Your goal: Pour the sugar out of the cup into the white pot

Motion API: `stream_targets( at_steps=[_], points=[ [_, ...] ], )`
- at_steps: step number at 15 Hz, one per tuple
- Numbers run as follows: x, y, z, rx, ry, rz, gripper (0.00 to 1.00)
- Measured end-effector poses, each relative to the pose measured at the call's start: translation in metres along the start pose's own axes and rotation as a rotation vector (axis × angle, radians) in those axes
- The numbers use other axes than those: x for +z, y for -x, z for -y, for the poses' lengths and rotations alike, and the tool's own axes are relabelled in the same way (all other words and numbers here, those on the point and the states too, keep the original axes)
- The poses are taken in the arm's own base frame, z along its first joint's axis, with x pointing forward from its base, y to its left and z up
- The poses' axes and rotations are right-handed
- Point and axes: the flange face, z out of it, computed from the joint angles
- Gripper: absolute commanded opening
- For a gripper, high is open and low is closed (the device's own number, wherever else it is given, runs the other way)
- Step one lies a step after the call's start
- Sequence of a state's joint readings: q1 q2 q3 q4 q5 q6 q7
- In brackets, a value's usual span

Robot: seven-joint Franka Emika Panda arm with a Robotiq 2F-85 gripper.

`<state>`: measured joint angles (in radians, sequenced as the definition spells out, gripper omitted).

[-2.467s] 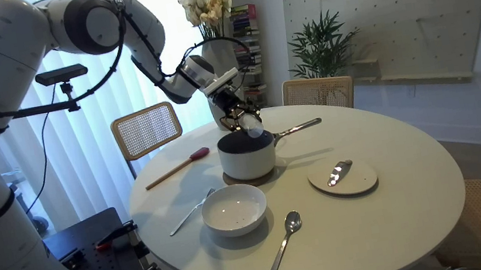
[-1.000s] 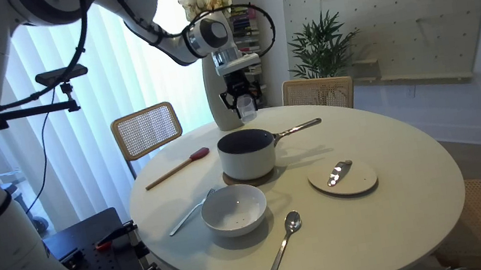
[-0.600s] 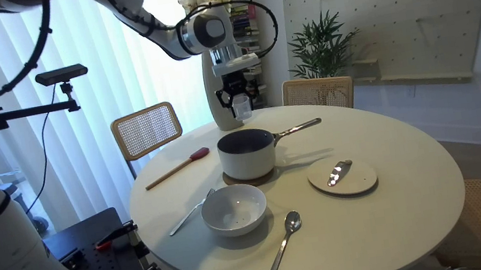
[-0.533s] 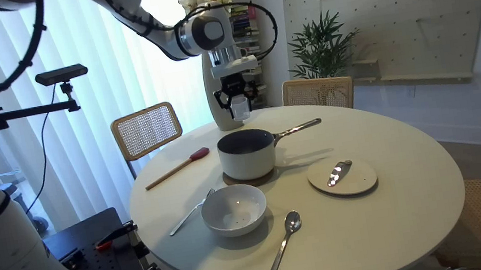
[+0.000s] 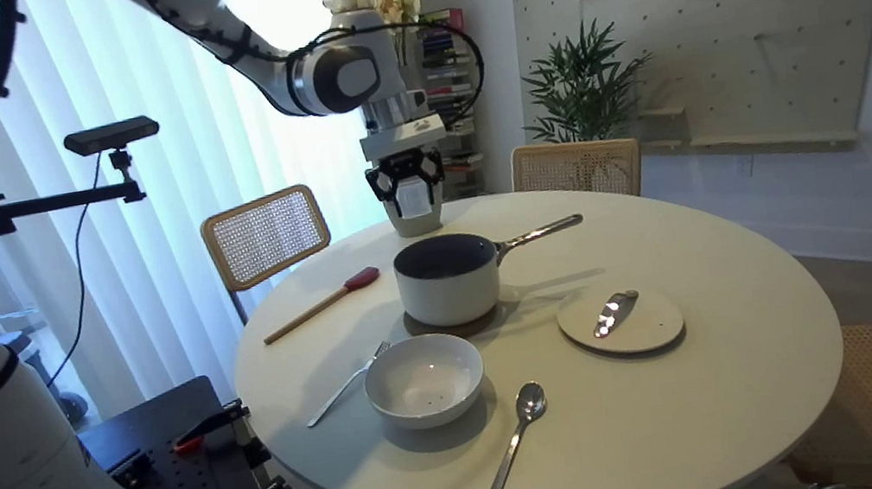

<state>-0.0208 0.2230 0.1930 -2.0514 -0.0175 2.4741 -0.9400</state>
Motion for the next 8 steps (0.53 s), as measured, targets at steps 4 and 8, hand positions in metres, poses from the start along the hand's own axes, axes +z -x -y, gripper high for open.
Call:
stream_targets(
  at_steps=[4, 8],
  points=[
    [-0.022, 0.002, 0.017, -0.019, 0.013, -0.012, 0.41],
    [-0.038, -0.004, 0.050, -0.011, 0.020, -0.009, 0.41]
  ],
)
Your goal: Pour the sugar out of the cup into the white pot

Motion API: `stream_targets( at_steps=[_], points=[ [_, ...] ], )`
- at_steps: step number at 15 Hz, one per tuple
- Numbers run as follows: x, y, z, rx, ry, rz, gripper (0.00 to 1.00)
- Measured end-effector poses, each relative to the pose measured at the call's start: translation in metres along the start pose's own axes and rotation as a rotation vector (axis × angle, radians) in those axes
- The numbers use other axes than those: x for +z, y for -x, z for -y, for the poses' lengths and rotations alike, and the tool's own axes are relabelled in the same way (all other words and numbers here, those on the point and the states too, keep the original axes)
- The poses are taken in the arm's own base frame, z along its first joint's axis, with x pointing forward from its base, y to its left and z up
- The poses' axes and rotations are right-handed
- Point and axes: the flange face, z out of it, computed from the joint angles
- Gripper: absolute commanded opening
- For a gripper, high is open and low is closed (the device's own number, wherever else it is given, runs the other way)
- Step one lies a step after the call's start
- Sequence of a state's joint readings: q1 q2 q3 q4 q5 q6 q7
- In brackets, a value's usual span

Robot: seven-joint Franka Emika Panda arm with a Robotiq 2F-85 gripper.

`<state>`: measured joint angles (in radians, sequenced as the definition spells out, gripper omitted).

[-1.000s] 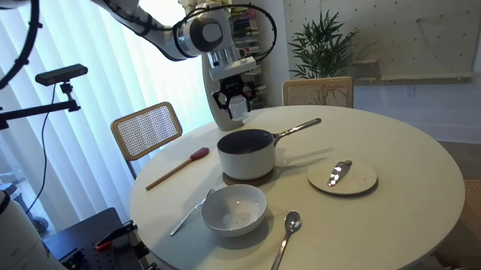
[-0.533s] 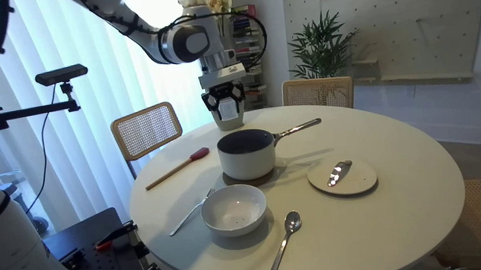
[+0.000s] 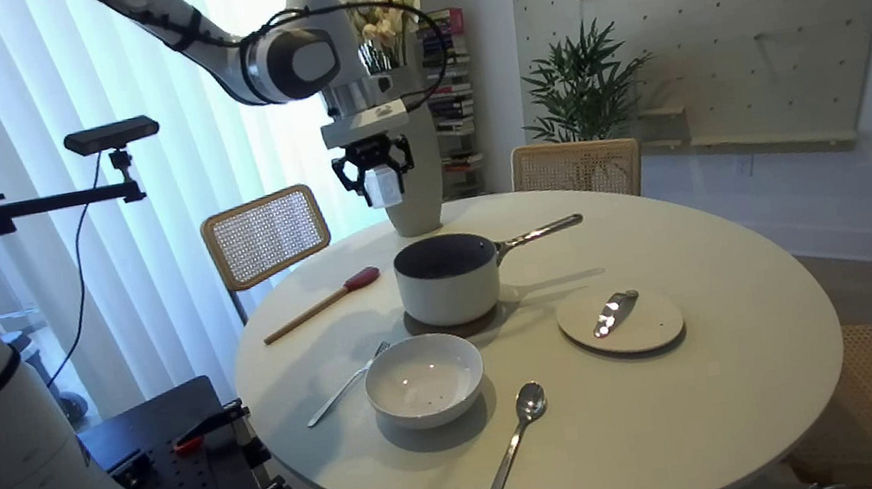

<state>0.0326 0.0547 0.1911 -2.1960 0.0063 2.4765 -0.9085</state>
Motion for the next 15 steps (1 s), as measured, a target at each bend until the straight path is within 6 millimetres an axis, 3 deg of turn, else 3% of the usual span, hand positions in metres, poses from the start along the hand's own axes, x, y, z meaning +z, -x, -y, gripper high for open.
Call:
stream_targets(
  at_steps=[8, 15],
  points=[
    [-0.015, -0.028, 0.105, 0.226, -0.001, 0.019, 0.41],
    [-0.010, -0.030, 0.185, 0.456, 0.087, 0.079, 0.41]
  ],
)
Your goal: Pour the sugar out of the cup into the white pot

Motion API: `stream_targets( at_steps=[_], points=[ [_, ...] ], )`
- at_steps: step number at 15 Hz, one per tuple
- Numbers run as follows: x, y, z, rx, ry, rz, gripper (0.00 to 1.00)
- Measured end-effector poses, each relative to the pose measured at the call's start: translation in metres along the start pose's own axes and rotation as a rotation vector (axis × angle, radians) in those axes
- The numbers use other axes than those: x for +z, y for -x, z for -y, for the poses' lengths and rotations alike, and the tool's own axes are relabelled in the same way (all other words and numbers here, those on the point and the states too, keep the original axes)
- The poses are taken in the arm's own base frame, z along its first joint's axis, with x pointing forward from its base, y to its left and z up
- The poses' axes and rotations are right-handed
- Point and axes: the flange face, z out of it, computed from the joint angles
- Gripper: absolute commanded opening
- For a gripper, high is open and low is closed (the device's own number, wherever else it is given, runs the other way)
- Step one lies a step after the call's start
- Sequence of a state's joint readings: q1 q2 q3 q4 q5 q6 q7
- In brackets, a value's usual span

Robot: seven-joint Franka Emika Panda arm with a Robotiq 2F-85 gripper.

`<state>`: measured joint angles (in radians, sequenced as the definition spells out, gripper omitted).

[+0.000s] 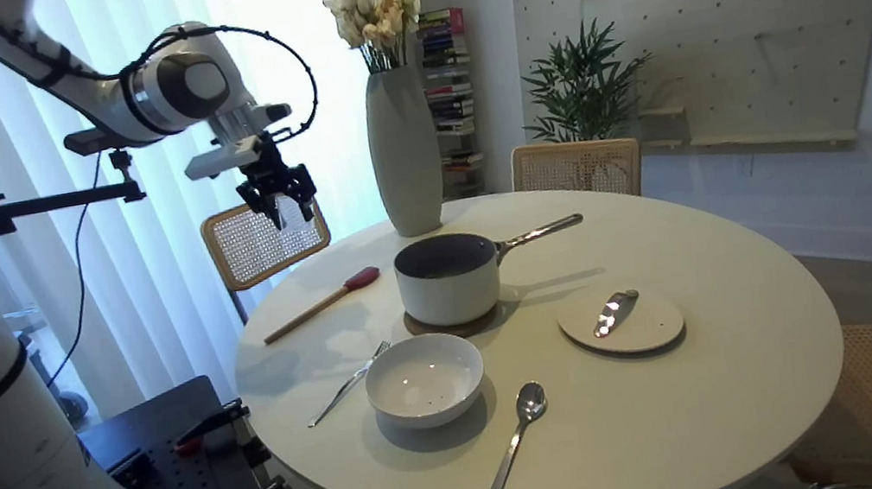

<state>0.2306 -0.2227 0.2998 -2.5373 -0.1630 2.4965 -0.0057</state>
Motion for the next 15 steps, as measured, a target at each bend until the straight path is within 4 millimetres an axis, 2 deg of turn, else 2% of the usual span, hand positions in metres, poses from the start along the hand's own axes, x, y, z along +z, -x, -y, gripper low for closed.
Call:
stream_targets(
  at_steps=[3, 7, 15],
  points=[
    [0.006, 0.016, 0.027, 0.126, 0.047, 0.010, 0.41],
    [0.013, 0.029, 0.048, 0.278, 0.039, 0.030, 0.41],
    [0.019, 0.035, 0.059, 0.459, 0.039, 0.043, 0.41]
  ],
)
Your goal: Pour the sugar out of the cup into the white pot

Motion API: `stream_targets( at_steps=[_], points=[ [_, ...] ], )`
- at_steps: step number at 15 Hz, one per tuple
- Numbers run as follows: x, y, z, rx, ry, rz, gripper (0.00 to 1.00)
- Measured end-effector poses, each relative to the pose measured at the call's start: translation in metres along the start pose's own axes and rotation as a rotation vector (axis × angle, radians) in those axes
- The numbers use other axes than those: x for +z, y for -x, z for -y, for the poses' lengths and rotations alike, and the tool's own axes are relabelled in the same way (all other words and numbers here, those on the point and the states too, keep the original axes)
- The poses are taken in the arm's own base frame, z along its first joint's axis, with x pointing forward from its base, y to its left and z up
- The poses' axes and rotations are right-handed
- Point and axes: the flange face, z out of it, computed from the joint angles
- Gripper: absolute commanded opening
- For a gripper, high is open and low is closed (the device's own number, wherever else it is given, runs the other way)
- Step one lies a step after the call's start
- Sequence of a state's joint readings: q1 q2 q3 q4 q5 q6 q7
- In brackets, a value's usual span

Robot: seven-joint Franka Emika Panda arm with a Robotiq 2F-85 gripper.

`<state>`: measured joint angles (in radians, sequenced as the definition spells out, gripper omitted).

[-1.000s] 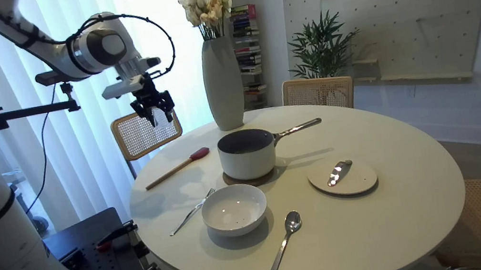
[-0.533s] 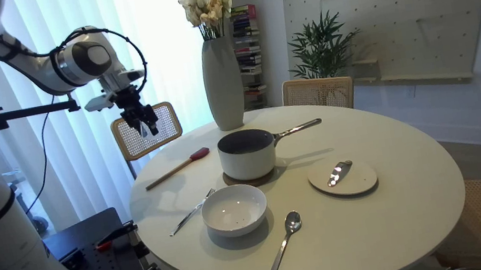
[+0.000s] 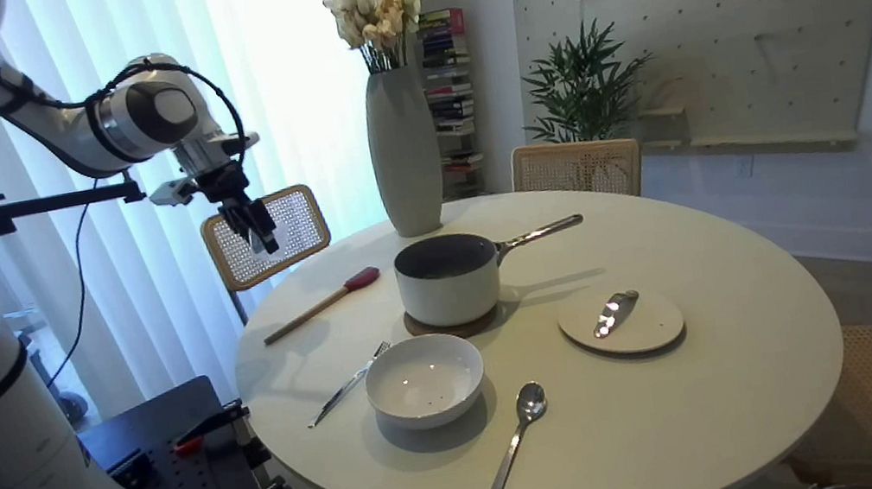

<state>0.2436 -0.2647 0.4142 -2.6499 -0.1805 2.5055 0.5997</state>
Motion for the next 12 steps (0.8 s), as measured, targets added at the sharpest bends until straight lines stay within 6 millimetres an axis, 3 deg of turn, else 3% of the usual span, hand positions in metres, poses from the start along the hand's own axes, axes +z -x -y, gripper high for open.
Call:
stream_targets(
  at_steps=[8, 9, 12],
  points=[
    [0.004, 0.009, -0.005, 0.116, 0.073, 0.027, 0.41],
    [0.006, 0.010, -0.006, 0.115, 0.085, 0.040, 0.66],
    [0.008, 0.014, -0.008, 0.113, 0.105, 0.064, 0.66]
  ],
)
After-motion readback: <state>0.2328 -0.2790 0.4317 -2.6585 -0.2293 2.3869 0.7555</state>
